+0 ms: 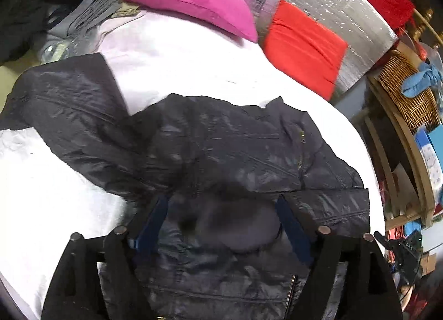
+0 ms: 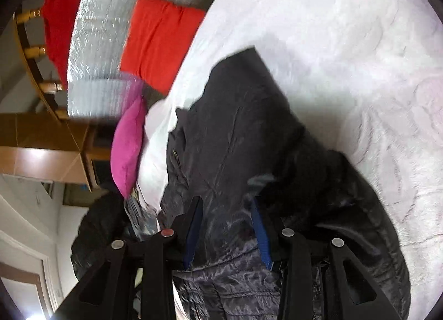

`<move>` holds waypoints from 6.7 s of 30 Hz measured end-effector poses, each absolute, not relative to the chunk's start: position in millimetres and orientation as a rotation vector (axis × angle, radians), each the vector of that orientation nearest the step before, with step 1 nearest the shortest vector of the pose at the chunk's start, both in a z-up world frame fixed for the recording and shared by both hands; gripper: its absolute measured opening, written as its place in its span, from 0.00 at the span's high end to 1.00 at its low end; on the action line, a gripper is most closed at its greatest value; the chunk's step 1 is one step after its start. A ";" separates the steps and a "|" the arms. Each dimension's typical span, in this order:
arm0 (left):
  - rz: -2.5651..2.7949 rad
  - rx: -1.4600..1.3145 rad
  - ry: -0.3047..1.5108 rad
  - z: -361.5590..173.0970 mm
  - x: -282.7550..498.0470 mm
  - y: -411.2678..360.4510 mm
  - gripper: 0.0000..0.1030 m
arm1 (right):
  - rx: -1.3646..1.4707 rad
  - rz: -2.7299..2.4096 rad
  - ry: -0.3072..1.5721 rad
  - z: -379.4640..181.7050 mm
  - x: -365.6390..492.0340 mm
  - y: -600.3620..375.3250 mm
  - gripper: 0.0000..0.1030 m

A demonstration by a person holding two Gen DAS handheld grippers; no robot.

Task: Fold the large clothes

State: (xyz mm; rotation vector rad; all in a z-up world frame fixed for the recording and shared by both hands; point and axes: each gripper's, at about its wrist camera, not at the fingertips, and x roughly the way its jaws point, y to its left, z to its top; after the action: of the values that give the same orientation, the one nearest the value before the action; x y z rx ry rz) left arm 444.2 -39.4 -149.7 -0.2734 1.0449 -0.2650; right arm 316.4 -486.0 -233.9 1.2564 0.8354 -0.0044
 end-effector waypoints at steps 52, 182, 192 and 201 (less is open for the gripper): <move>-0.190 0.411 0.882 -188.8 488.1 -63.1 0.84 | 1.161 0.023 0.808 -230.9 353.3 -458.7 0.61; -0.382 -0.064 0.582 -42.3 459.2 -3.2 1.00 | 0.753 0.011 0.785 -207.2 375.6 -400.8 0.29; -0.355 -0.088 0.767 -72.0 432.1 -41.4 0.96 | 0.889 0.039 0.781 -200.7 355.4 -431.7 0.29; -0.001 -0.371 0.890 -139.3 465.1 132.3 0.45 | 0.979 0.133 0.805 -211.3 362.2 -425.9 0.26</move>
State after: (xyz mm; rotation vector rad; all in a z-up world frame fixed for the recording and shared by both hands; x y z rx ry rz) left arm 465.1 132.3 -139.3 -0.3710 0.8903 -0.0009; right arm 362.2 -425.9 -211.3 0.9788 0.8049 0.1326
